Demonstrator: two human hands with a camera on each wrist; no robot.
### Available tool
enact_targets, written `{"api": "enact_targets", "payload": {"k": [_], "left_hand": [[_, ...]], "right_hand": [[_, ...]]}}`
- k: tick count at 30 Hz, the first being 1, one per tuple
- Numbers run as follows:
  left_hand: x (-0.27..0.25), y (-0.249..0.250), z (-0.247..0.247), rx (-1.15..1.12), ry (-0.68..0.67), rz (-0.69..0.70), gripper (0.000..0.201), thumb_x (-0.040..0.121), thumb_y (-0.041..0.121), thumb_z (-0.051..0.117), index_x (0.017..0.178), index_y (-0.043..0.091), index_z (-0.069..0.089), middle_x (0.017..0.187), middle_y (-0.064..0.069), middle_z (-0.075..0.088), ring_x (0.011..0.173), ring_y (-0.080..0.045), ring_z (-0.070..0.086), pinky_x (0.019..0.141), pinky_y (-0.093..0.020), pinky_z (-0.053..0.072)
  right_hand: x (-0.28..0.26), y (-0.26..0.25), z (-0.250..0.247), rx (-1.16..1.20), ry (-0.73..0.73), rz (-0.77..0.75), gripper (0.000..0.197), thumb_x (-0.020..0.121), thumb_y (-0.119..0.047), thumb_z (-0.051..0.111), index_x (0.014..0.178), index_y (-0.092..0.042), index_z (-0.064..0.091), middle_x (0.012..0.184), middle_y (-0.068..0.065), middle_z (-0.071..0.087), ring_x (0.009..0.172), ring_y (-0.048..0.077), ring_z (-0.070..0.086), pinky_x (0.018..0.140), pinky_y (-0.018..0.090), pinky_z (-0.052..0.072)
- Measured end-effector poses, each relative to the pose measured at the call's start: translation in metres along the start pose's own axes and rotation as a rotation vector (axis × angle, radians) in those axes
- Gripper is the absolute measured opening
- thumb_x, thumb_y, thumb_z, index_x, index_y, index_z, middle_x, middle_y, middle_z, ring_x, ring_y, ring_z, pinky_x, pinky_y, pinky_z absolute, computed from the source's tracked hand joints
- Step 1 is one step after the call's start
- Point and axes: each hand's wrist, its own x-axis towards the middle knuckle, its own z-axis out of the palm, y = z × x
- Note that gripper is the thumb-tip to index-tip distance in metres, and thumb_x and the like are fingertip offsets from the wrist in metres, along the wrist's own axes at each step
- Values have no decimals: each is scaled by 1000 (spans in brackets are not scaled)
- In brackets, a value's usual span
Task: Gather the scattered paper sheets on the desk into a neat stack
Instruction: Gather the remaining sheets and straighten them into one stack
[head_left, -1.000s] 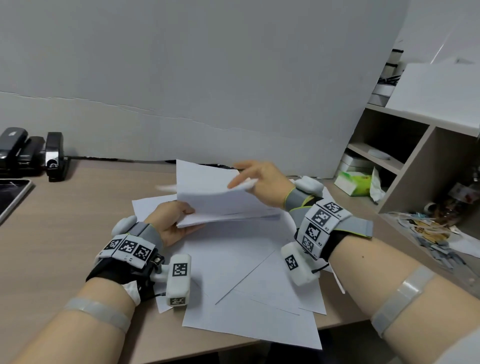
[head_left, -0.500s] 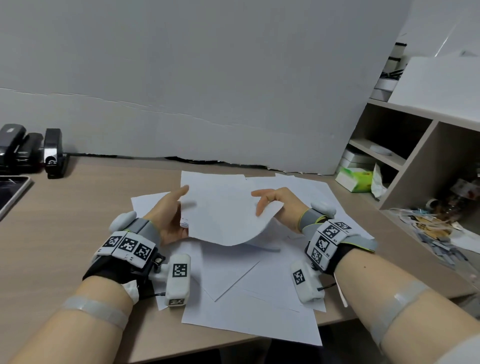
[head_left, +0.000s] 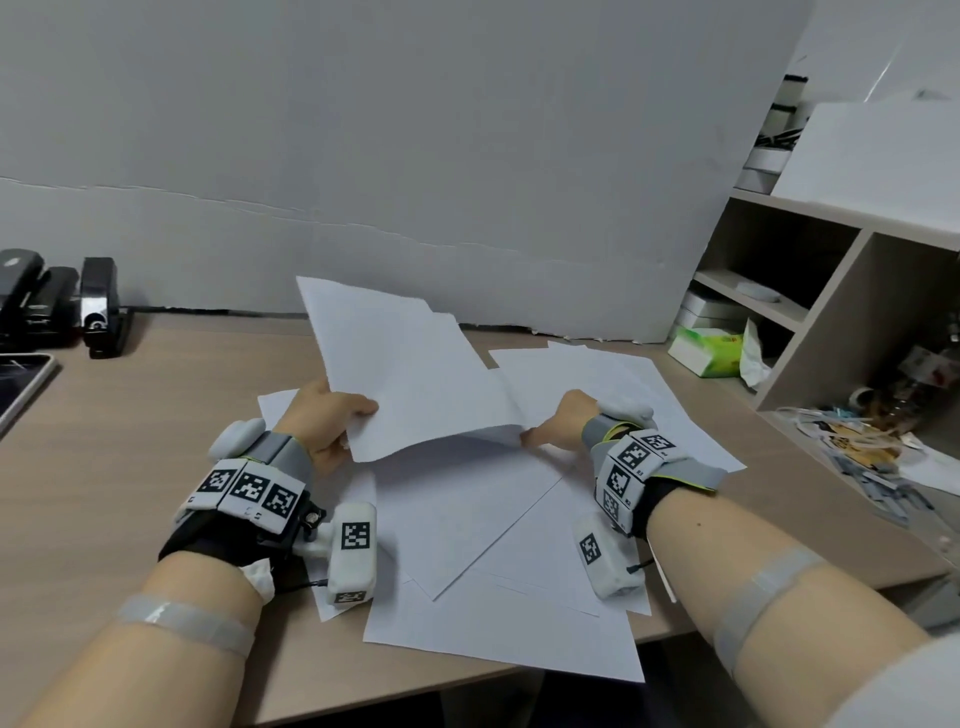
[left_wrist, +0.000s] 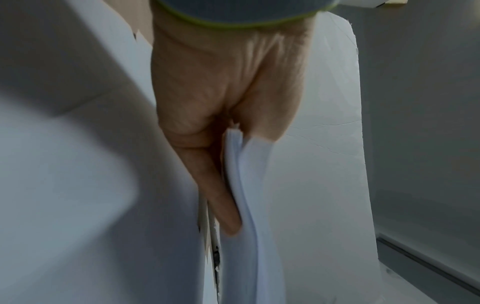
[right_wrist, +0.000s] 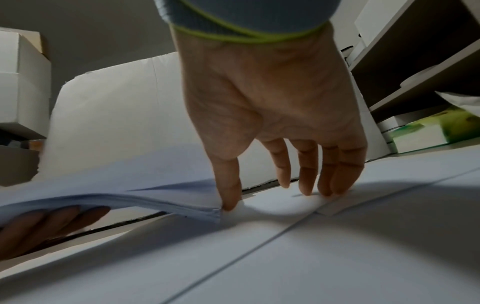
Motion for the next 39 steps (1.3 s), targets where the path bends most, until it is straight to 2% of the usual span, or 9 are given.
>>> {"api": "enact_targets", "payload": {"k": [3,7,11,15,19,24,29,32,39], "left_hand": [[1,1,-1,-88,55,23,39,86,-12,57,123,2,58,110,-17,69,92,-38,68,77,-47,57],[-1,2,2,-121,61,24,39,88,-13,54,123,2,57,111,-17,68,90,-34,70,63,-39,60],[-3,2,3,-103,57,26,38,88,-12,55,123,1,57,115,-20,67,91,-35,68,67,-39,58],[-1,2,2,-95,71,32,36,87,-12,55,120,1,59,116,-20,67,92,-36,68,72,-41,58],[-2,2,4,-102,61,34,39,88,-12,54,124,2,57,115,-19,67,89,-34,68,69,-39,58],[3,3,3,-107,77,74,35,89,-11,54,118,8,58,104,-12,69,82,-28,68,55,-31,58],[11,2,-4,-92,258,181,32,85,-3,58,100,25,60,105,-5,70,96,-30,66,89,-46,55],[11,4,-9,-21,415,277,36,81,5,59,111,25,61,112,-2,69,101,-28,65,98,-44,51],[2,9,-10,89,562,423,36,85,5,48,118,14,61,101,-6,66,86,-27,60,79,-34,48]], "right_hand": [[2,3,-2,-73,-45,54,61,59,-64,77,80,-11,55,93,6,66,88,28,63,87,37,51],[-2,8,-3,-113,-22,92,63,61,-68,74,84,-14,53,94,3,62,92,28,60,84,33,49],[0,13,-2,-66,-38,125,69,52,-70,78,82,-16,48,101,4,62,99,28,61,92,38,51],[4,19,2,56,27,110,53,67,-48,81,92,-11,54,94,5,64,89,28,64,80,32,54],[8,28,-2,213,-17,81,20,85,-15,67,82,-13,48,76,4,51,65,22,55,47,20,43],[12,41,-27,482,139,-16,17,86,-7,63,97,-18,56,82,14,59,65,26,55,53,31,51],[10,70,-72,813,222,-52,10,87,-7,66,97,-10,67,79,10,57,57,19,47,40,20,42],[9,87,-88,965,171,-71,5,90,-7,65,95,-9,65,84,11,60,55,19,46,35,16,34],[11,104,-91,1094,34,-125,5,92,-6,63,95,-9,67,83,7,65,55,11,52,38,17,26]]}}
